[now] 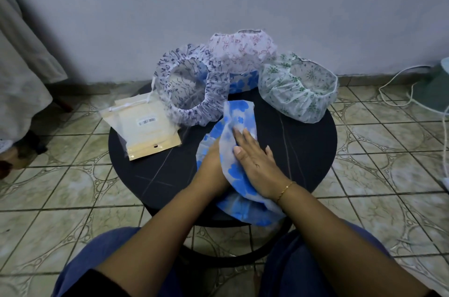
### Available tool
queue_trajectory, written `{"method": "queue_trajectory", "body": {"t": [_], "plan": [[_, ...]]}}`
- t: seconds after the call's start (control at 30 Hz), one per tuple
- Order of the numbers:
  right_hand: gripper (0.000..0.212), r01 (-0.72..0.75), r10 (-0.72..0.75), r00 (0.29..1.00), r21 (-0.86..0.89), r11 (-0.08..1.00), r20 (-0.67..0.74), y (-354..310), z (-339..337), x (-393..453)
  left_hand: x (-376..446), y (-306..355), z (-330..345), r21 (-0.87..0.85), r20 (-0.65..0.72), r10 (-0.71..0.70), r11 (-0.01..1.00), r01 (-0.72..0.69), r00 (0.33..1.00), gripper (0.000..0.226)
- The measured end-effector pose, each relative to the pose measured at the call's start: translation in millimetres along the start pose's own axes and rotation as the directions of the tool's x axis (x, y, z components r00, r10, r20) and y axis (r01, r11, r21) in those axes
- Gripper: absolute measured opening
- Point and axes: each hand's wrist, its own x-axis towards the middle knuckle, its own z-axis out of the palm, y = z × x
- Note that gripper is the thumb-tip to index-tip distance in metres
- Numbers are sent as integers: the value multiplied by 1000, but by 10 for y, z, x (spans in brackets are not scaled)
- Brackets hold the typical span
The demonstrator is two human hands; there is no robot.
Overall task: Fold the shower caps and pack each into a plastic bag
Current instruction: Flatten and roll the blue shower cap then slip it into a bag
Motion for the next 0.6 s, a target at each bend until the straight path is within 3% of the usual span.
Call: {"method": "queue_trajectory", "body": {"t": [0.1, 0.17, 0.2, 0.27, 0.3, 0.37, 0.43, 0.53, 0.6], "plan": [[47, -11, 15, 999, -107, 994, 39, 12, 15, 20, -15, -135, -151, -66, -374, 68, 993, -99, 925, 36], [56, -18, 34, 997, -209, 978, 75, 19, 34, 32, -54, -190, -286, -192, -471, -163, 978, 79, 867, 16], [62, -20, 42, 995, -242, 970, 85, 16, 39, 35, -50, -180, -331, -316, -429, -315, 930, 186, 847, 18], [73, -26, 52, 995, -274, 961, 87, -1, 33, 25, -42, -173, -423, -564, -205, -523, 754, 337, 828, 48], [76, -28, 53, 995, -282, 959, 81, -10, 29, 20, -44, -155, -471, -652, -71, -544, 659, 374, 836, 62], [78, -29, 50, 997, -293, 956, 63, -25, 22, 10, -44, -124, -540, -667, 75, -488, 624, 407, 870, 75], [78, -27, 39, 999, -304, 952, 31, -35, 18, 2, -28, -130, -523, -647, 82, -456, 651, 396, 886, 60], [80, -9, 6, 1000, -306, 952, -10, -59, 10, -5, 34, -129, -470, -675, 50, -487, 627, 389, 872, 16], [80, 15, -21, 1000, -290, 957, -19, -71, 2, 3, 52, -156, -418, -680, 40, -524, 610, 408, 851, 11]]}}
